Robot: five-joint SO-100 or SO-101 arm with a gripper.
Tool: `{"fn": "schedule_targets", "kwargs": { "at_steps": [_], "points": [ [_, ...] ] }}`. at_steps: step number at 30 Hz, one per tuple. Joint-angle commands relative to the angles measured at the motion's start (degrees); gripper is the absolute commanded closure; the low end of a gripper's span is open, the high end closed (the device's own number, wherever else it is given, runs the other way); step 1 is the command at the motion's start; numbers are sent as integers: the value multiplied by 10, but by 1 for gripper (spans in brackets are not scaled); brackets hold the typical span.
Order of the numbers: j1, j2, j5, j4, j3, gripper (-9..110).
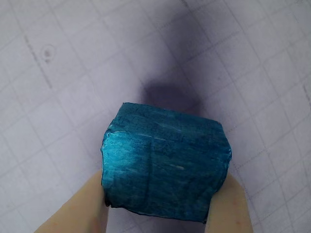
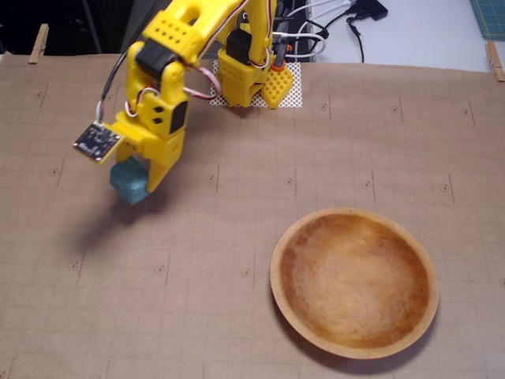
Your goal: Grasp a blue block and put it in the bowl.
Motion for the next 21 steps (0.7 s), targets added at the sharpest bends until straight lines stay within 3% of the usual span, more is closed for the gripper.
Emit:
{"fn": "schedule_targets", "kwargs": {
  "at_steps": [1,21],
  "points": [
    [-32,89,3,-5,-41,98],
    [-199,185,4,-6,-173,98]
  ]
}}
